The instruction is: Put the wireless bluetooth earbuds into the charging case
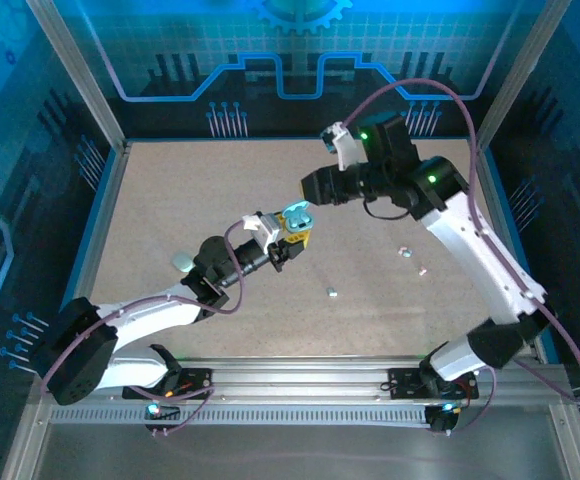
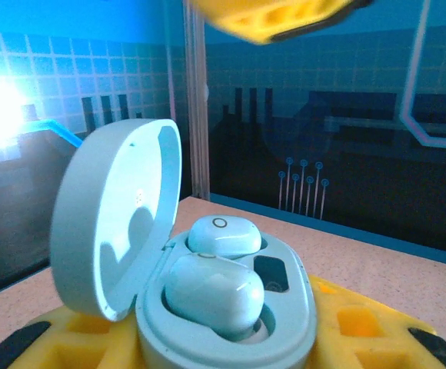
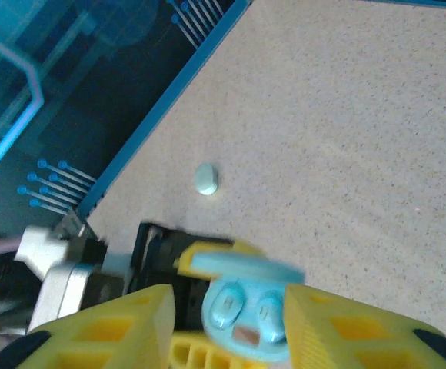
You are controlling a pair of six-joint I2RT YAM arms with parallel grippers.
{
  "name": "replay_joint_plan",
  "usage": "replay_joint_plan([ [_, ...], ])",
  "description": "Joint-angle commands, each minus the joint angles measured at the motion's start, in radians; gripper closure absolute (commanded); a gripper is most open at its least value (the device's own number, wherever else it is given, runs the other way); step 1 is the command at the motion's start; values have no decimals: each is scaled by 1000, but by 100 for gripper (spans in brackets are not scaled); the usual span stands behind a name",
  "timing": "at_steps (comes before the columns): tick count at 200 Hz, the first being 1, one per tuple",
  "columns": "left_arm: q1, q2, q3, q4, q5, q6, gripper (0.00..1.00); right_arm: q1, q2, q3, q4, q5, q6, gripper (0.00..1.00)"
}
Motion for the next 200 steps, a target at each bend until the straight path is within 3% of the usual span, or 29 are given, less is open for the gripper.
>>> replay_joint_plan([
  [1, -7, -39, 14, -5, 66, 6, 64, -11, 94, 65, -76, -35, 11, 48],
  [53, -7, -39, 24, -3, 50, -6, 64, -13, 160, 104, -166, -114, -44, 47],
  [132, 4, -43, 34, 14, 51, -43, 63, -84, 6, -168, -62, -305, 3, 46],
  [200, 6, -37, 52, 13, 101, -55, 63, -142, -17, -348, 143, -673, 121, 41],
])
